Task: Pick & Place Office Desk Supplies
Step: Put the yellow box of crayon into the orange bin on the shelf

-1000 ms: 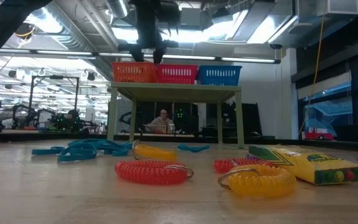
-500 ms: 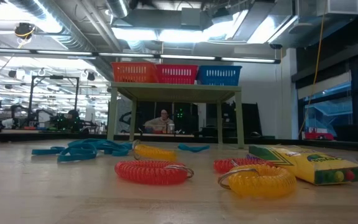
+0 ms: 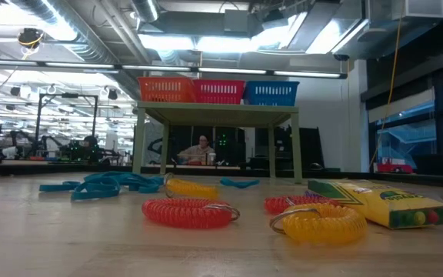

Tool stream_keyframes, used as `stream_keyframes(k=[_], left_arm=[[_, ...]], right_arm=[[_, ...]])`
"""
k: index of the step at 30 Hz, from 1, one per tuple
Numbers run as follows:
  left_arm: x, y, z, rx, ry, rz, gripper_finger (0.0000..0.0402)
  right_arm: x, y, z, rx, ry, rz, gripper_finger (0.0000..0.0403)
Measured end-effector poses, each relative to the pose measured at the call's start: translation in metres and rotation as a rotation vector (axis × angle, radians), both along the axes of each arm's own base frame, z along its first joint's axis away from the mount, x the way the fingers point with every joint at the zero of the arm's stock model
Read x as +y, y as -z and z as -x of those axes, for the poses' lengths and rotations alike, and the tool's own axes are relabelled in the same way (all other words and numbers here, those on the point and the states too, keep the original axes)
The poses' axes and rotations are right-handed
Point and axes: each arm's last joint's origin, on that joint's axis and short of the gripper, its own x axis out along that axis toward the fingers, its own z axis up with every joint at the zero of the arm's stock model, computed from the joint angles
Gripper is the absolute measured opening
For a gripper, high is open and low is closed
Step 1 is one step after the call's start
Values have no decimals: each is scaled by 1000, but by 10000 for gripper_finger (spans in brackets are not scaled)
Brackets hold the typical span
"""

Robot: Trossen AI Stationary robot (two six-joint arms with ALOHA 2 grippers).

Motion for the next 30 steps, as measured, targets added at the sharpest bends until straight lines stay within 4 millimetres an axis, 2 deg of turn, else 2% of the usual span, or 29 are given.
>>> stream_keyframes(k=[3,6,12,14,17,24,30], left_arm=[[-35,25,-24,75,18,-3,205],[-61,54,-46,148,19,56,205],[-93,116,-68,446,12,19,205],[-98,131,-73,521,50,9,205],[-96,139,-78,574,73,-21,205],[-75,139,-86,610,55,-80,205],[-71,140,-86,672,156,-178,209]], right_arm=[[-1,0,0,2,17,-9,213],[-1,0,0,2,31,-16,213],[-2,-2,1,-16,36,-45,213],[-2,-2,1,-21,33,-51,213],[-2,-3,1,-28,30,-57,213],[-2,-3,1,-27,21,-76,213],[-2,-3,1,-30,20,-76,213]])
